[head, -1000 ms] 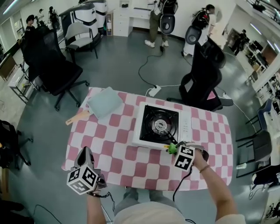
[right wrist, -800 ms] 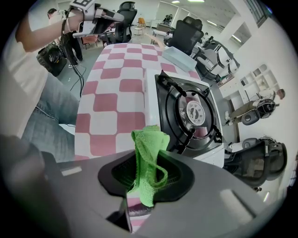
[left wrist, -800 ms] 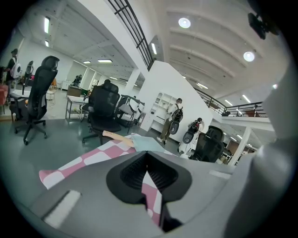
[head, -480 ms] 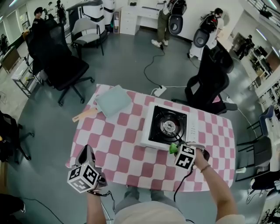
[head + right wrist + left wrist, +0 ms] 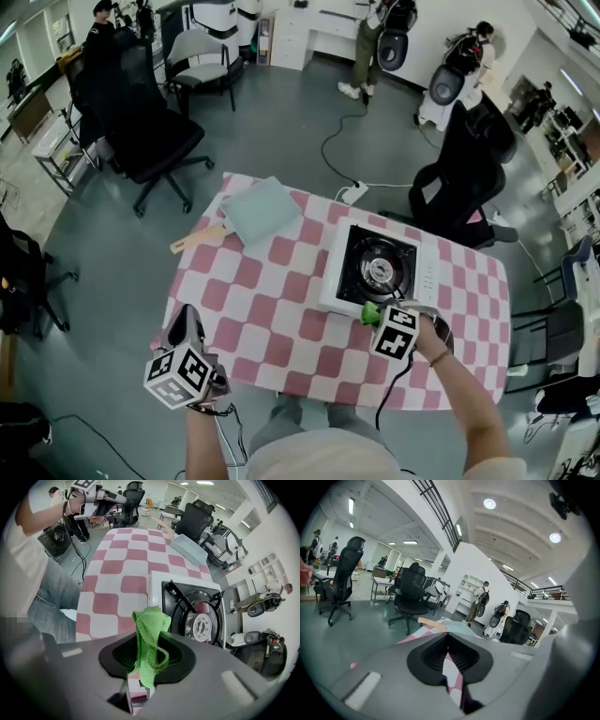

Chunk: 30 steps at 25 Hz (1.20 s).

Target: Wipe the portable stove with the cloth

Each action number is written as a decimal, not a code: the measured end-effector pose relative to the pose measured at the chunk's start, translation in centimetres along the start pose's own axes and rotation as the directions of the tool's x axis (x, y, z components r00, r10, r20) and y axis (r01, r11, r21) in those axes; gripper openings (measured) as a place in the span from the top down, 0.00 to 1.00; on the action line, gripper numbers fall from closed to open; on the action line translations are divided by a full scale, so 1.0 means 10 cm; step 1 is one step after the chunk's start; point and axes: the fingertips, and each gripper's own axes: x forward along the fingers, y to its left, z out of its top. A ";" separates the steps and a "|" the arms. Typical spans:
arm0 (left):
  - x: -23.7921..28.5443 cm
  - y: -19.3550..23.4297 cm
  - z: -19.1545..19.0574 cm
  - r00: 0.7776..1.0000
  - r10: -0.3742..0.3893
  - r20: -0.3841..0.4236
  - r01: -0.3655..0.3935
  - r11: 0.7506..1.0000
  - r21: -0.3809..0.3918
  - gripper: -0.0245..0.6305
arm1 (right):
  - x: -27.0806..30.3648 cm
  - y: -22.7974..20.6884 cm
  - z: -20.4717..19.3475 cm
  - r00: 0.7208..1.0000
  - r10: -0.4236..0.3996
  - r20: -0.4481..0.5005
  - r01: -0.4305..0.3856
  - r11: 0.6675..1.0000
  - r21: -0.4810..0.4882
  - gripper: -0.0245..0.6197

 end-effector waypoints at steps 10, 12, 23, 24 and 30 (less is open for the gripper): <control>-0.24 0.46 0.02 0.997 0.080 0.018 -0.080 0.996 -0.045 0.96 | -0.01 0.00 0.43 1.000 0.017 -0.005 -0.018 0.999 -0.048 0.83; -0.30 0.55 0.03 0.995 0.098 0.023 -0.096 0.994 -0.056 0.96 | -0.02 0.00 0.52 1.000 0.021 -0.006 -0.022 0.998 -0.060 0.83; -0.56 0.89 0.04 0.985 0.167 0.034 -0.164 0.982 -0.091 0.96 | -0.06 0.00 0.99 0.999 0.038 0.019 -0.036 0.993 -0.113 0.83; -0.58 0.92 0.04 0.984 0.172 0.034 -0.168 0.981 -0.094 0.96 | -0.06 0.00 1.02 0.999 0.037 0.020 -0.034 0.993 -0.116 0.83; -0.65 0.99 -0.01 0.981 0.191 0.029 -0.187 0.977 -0.105 0.96 | -0.06 -0.02 1.13 0.998 0.051 0.037 -0.047 0.993 -0.109 0.83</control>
